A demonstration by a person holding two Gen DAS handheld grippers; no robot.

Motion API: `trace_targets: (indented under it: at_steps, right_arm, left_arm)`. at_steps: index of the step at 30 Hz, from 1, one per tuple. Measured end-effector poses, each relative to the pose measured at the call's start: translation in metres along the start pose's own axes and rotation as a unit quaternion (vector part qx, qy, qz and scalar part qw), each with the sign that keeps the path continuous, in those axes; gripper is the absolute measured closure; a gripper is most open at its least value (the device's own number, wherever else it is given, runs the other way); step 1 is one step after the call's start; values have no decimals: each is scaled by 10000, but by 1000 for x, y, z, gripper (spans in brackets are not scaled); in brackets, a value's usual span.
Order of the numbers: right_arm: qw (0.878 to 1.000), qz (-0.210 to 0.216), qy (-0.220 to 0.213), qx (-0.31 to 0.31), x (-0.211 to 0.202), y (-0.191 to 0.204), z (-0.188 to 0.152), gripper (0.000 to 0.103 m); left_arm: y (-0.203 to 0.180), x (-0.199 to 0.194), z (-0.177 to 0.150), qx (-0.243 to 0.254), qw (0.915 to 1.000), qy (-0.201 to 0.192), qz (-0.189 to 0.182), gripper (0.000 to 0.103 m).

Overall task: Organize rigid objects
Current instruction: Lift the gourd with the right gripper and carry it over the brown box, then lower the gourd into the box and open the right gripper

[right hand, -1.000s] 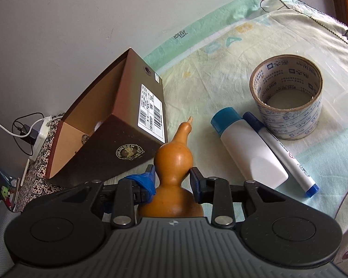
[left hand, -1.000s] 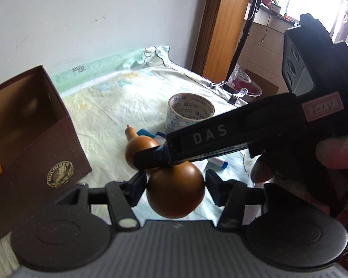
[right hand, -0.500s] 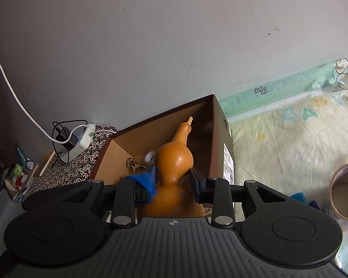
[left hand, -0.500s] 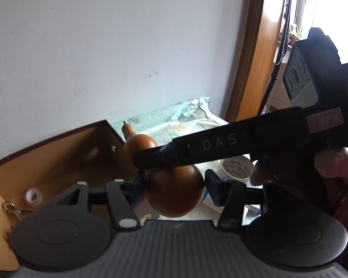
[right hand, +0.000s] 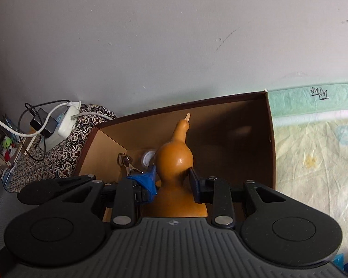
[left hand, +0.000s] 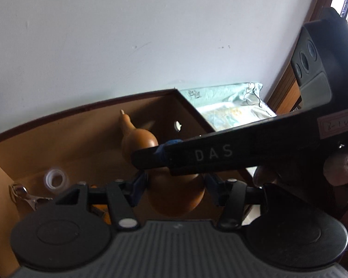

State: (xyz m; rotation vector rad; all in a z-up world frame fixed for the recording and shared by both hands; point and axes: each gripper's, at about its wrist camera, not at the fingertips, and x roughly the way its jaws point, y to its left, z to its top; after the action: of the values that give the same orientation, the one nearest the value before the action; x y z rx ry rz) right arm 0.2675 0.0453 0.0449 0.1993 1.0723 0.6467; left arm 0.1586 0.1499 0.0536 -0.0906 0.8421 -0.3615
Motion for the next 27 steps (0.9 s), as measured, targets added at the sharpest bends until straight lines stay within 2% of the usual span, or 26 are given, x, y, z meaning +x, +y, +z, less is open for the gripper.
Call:
trace_targets:
  at_steps: [4, 8, 11, 14, 16, 20, 27]
  right_arm:
    - [9993, -196, 323, -52, 30, 0, 0, 90]
    - [9977, -206, 597, 243, 47, -7, 2, 91]
    - [9965, -164, 745, 338, 54, -8, 6, 91]
    - [9954, -139, 869, 367, 59, -5, 4, 89]
    - [9954, -81, 871, 398, 59, -5, 3, 88]
    - [9963, -288, 782, 198, 57, 2, 1, 88]
    - [9969, -585, 477, -230, 46, 14, 2, 88]
  left_arm:
    - [22, 28, -4, -203, 9991, 377, -32, 49]
    - [36, 41, 1, -408, 9974, 597, -43, 50]
    - [34, 44, 3, -324, 9970, 690, 108, 52]
    - [33, 45, 1, -294, 9960, 809, 253, 50]
    - [33, 42, 0, -296, 9957, 805, 354, 49]
    - [33, 37, 0, -184, 9952, 631, 728, 47]
    - [40, 16, -2, -394, 9928, 501, 1011, 45]
